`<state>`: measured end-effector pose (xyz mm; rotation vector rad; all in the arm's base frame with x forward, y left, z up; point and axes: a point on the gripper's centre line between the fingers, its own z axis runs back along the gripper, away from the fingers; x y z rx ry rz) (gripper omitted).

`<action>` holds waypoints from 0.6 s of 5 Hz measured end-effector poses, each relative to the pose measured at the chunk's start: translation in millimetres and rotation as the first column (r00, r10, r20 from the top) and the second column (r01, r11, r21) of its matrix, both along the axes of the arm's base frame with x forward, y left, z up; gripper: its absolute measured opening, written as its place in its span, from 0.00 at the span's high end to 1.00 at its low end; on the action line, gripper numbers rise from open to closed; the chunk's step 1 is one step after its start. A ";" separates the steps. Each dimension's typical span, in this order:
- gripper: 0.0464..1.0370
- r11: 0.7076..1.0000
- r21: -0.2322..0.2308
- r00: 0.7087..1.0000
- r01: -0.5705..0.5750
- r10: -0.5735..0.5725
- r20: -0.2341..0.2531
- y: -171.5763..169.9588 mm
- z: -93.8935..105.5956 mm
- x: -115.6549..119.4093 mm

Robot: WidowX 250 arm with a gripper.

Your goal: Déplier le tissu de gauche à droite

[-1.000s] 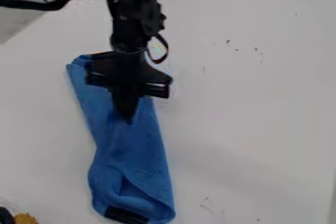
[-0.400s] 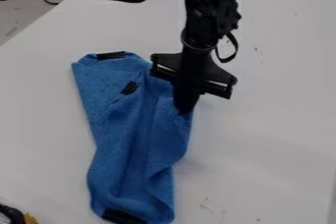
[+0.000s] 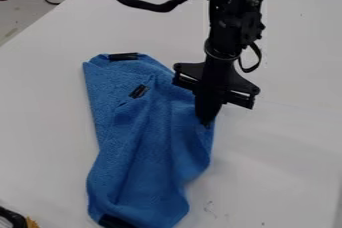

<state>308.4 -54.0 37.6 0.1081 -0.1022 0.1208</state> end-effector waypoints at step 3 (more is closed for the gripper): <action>0.99 0.997 -0.028 0.997 0.076 -0.076 -0.010 -41.0 -12.1 31.7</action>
